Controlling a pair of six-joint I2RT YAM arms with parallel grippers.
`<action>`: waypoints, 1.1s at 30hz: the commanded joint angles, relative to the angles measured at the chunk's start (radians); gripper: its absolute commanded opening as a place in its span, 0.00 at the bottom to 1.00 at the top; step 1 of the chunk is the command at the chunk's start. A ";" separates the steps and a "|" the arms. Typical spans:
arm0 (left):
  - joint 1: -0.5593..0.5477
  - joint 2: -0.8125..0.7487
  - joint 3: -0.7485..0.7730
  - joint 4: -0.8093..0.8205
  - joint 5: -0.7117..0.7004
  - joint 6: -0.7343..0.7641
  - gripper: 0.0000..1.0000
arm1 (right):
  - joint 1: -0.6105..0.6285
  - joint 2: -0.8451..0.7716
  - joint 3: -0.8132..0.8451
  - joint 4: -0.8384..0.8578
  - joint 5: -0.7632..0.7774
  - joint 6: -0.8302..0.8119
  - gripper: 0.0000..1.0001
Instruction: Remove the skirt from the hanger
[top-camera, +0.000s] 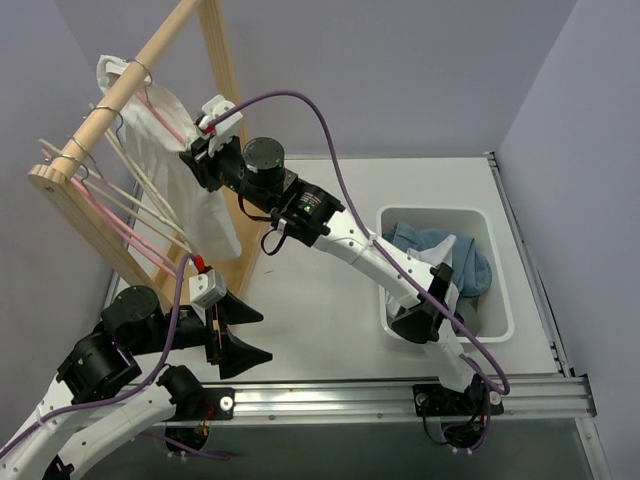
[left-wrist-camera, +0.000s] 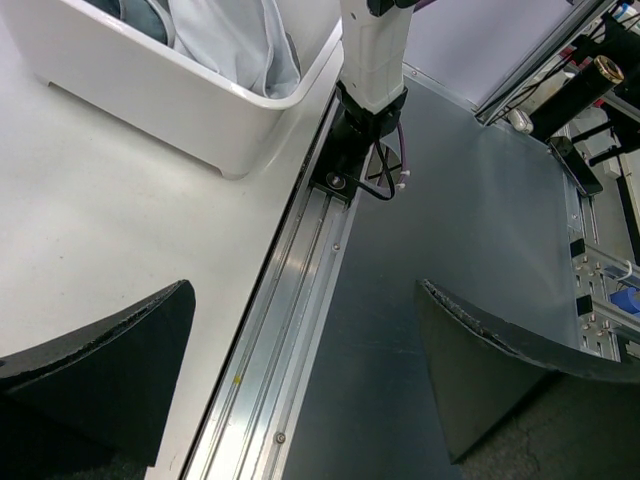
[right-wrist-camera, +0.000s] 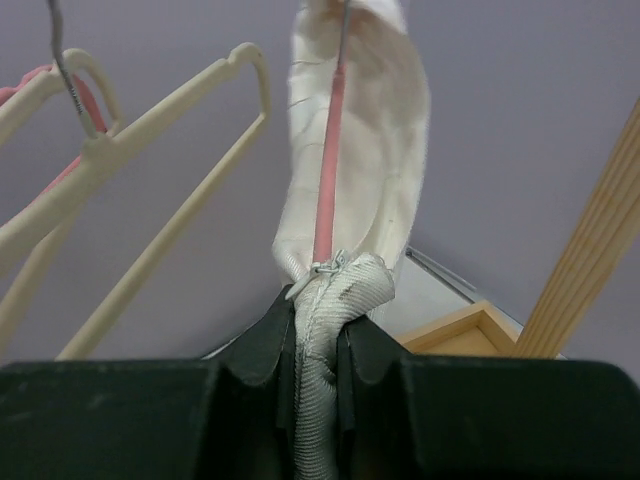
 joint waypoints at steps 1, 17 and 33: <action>-0.001 0.003 0.007 0.040 0.010 0.000 1.00 | -0.023 -0.021 0.039 0.126 -0.001 0.053 0.00; 0.000 0.069 0.056 0.238 0.083 -0.138 0.94 | -0.046 -0.146 -0.043 0.304 -0.114 0.088 0.00; -0.001 0.268 0.215 0.359 0.189 -0.190 0.92 | -0.043 -0.411 -0.355 0.358 -0.036 0.045 0.00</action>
